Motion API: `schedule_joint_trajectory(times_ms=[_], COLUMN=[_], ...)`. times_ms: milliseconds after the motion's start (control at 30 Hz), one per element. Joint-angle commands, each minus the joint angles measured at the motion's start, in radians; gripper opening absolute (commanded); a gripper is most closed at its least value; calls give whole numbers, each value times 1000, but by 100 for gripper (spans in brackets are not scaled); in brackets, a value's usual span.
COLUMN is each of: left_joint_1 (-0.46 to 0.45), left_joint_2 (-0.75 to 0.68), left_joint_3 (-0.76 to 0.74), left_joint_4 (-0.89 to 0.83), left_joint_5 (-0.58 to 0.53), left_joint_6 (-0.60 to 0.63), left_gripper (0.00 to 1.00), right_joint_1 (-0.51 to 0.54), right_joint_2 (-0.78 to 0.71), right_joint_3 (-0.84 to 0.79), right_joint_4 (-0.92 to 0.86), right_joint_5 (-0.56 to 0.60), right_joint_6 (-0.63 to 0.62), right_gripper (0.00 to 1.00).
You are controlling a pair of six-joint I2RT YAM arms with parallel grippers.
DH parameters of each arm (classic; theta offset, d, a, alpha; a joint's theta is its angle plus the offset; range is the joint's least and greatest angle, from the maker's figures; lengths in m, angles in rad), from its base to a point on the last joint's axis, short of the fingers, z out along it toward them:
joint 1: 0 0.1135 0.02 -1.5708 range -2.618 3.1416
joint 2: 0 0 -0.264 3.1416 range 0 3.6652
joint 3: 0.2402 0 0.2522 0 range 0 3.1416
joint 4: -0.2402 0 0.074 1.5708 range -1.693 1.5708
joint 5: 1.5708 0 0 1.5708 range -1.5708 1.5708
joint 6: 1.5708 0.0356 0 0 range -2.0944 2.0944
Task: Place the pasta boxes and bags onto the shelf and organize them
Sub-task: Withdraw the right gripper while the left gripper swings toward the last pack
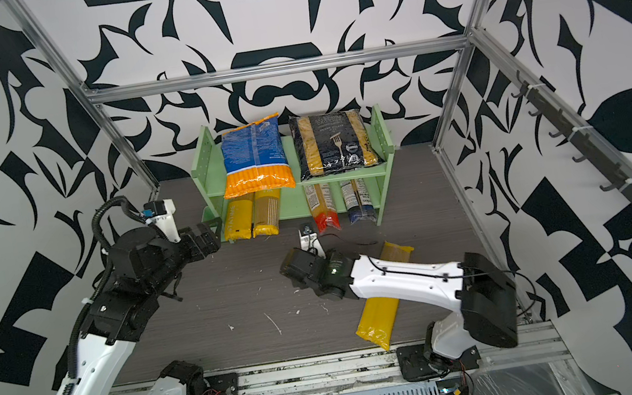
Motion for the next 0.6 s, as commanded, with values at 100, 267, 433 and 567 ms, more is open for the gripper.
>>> schedule_joint_trajectory(times_ms=[100,267,433,567], left_joint_1=[-256,-430,-522,-595], left_joint_2=[121,244,356,456], left_joint_3=[8,17,38,55], left_joint_4=[104,178,218,231], left_joint_5=[-102,-171,-210,-221], left_joint_6=[-35,-85,-109,-132], left_gripper=[99,99,99,99], right_joint_1=[23,23,17,-2], right_joint_2=[-238,-393,-459,-474], right_joint_3=[-89,-120,-78,-36], right_joint_4=[-273,-523,-786,-928], right_joint_5=[146,191,227,231], right_joint_6=[209,364,498,536], right_gripper=[88,98,100,100])
